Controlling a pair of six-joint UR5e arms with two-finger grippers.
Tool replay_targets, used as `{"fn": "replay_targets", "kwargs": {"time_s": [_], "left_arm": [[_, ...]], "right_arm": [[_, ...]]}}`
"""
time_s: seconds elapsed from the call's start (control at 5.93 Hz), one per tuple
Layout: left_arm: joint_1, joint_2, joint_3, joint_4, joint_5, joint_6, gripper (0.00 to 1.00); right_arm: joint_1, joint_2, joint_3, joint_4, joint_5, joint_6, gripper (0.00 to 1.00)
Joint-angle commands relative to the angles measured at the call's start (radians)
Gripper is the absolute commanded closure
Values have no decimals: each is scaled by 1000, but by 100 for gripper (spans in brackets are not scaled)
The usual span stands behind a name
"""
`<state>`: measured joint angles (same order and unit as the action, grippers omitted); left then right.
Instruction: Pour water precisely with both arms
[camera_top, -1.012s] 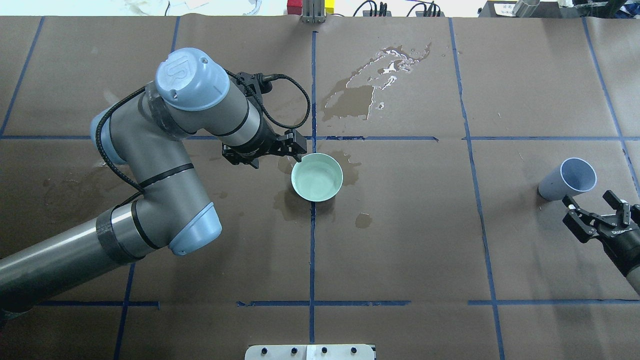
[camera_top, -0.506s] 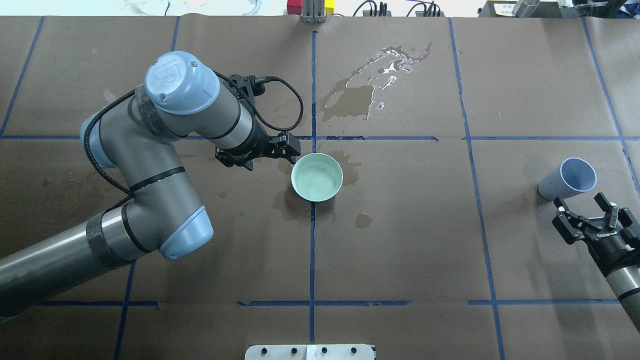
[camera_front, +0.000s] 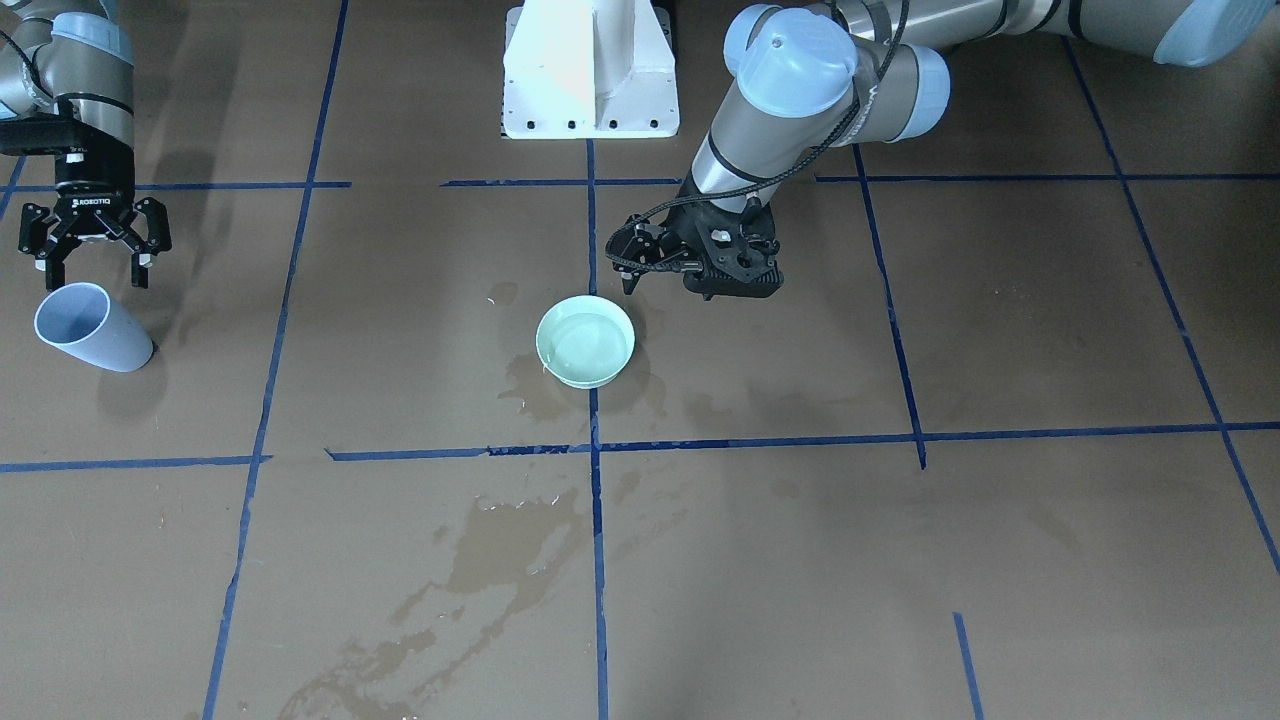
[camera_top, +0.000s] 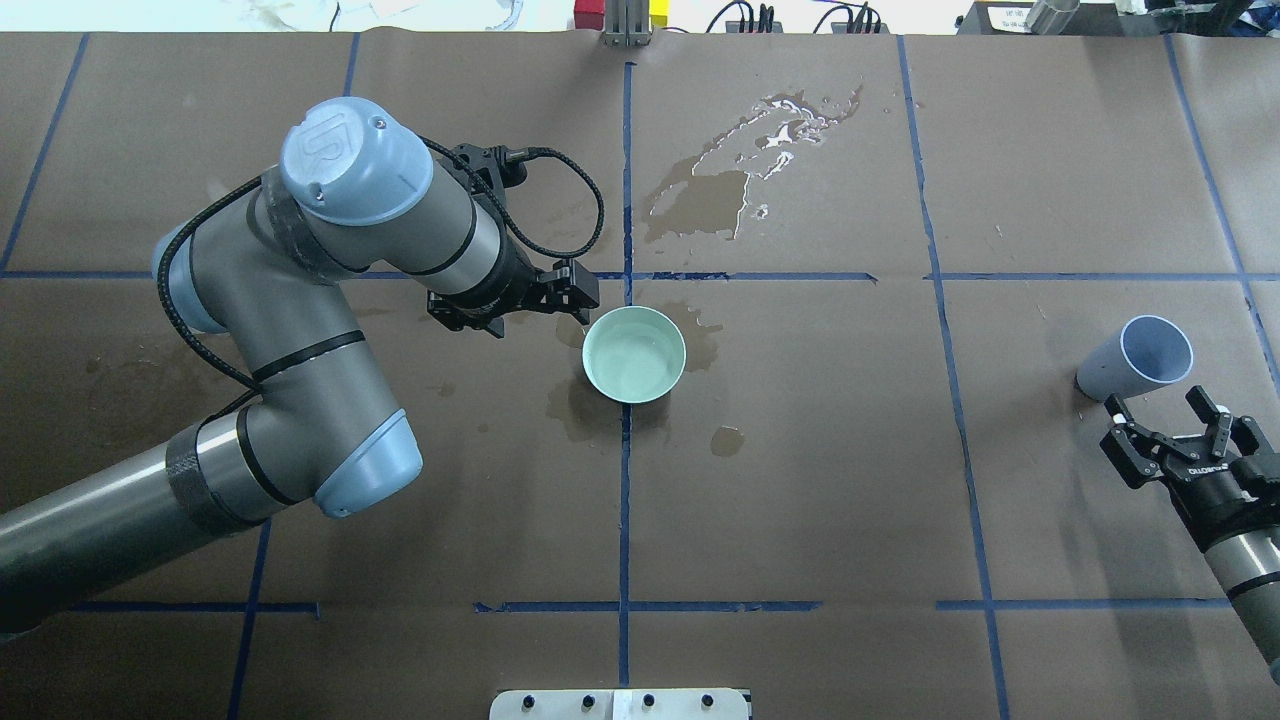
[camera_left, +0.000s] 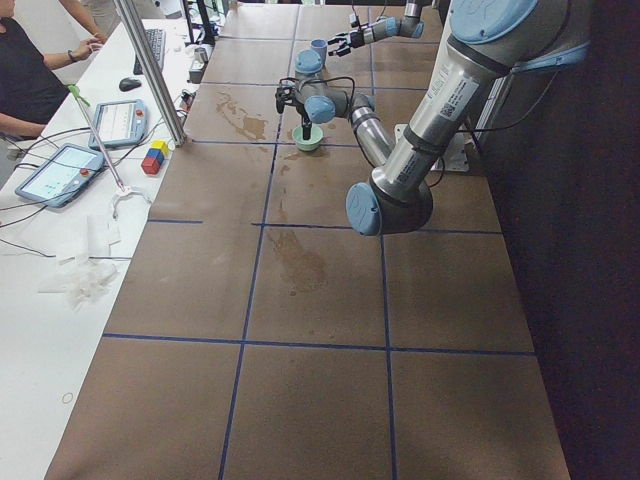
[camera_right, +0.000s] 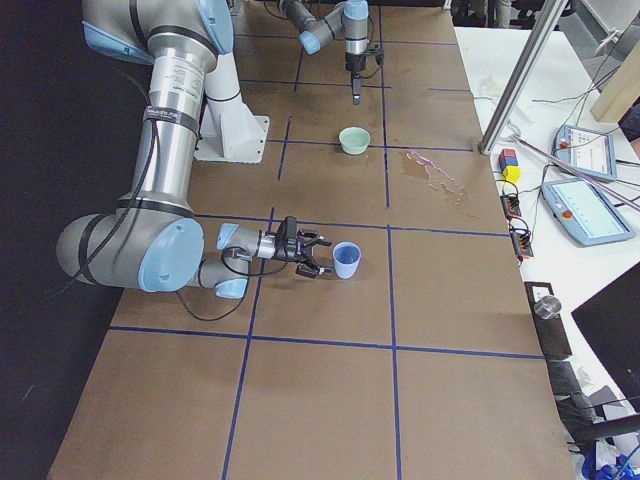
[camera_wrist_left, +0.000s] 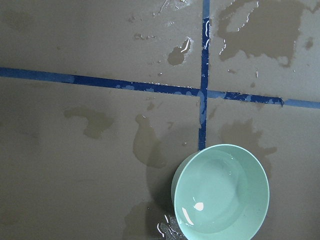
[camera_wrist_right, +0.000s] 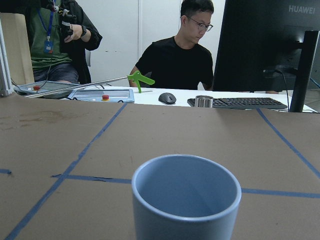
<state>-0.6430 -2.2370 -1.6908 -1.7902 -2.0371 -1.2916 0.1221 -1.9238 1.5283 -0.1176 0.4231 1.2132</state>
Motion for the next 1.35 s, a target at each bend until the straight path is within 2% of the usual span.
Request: {"fn": "replay_targets", "kwargs": {"time_s": [0.0, 1.01, 1.18], "left_arm": [[-1, 0, 0, 0, 0, 0, 0], [-1, 0, -1, 2, 0, 0, 0], [-1, 0, -1, 2, 0, 0, 0]], "right_arm": [[20, 11, -4, 3, 8, -1, 0], [123, 48, -42, 3, 118, -23, 0], [134, 95, -68, 3, 124, -29, 0]]}}
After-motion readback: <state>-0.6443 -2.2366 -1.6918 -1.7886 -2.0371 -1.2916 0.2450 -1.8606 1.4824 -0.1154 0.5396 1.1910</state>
